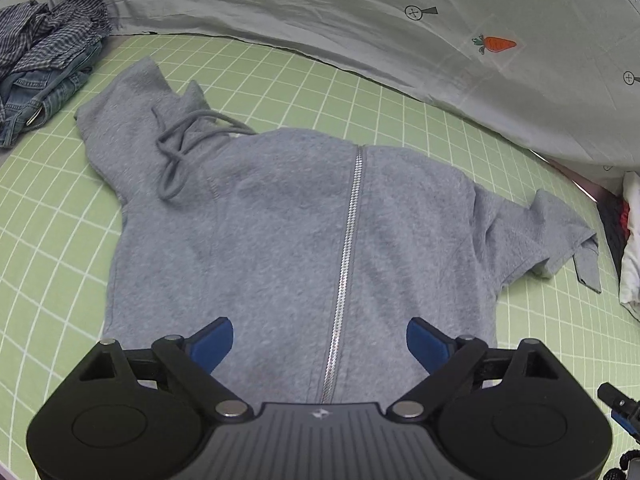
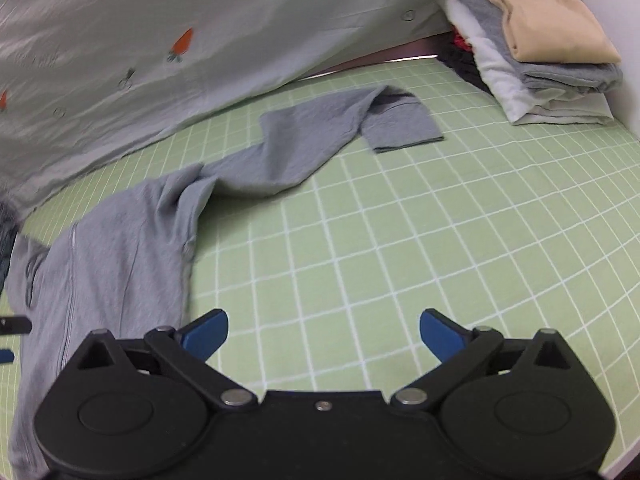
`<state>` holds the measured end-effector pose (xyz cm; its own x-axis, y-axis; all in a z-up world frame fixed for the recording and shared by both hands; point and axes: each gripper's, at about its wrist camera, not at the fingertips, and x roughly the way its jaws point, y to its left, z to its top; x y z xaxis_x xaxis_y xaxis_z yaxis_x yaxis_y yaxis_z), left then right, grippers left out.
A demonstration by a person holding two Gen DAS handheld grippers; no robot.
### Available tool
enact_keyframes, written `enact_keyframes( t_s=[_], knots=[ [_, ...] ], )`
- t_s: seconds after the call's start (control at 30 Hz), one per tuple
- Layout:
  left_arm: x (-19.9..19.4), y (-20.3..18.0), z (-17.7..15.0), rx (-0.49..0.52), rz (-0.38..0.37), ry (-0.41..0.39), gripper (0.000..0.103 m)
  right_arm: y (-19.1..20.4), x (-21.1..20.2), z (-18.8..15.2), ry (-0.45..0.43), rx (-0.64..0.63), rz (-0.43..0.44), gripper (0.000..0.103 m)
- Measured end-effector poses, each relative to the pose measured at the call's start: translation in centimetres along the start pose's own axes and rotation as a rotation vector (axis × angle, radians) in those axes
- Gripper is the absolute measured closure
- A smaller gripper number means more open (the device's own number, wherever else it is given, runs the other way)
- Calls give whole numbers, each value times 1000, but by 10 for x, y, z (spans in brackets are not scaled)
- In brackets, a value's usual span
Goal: Fold clothes
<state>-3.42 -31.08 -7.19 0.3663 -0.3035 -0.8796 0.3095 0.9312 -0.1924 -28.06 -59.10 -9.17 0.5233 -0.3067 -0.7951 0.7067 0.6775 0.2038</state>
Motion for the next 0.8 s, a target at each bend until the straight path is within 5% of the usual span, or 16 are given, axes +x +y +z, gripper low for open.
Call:
enact_keyframes(
  t_s=[0.4,0.53,0.6,0.77,0.8],
  knots=[
    [67,-7,42,-92,134,111,8,-65,109,132,-37,230,-9,3],
    [84,-1,40,-123,172,159,8,-78,143,171,-84,324,54,28],
    [89,-2,40,-111,182,170,5,-79,158,186,-101,348,77,29],
    [96,-8,42,-87,211,189,3,-80,196,209,-84,408,94,49],
    [96,-9,42,-84,212,190,3,-80,201,210,-73,411,87,65]
  ],
)
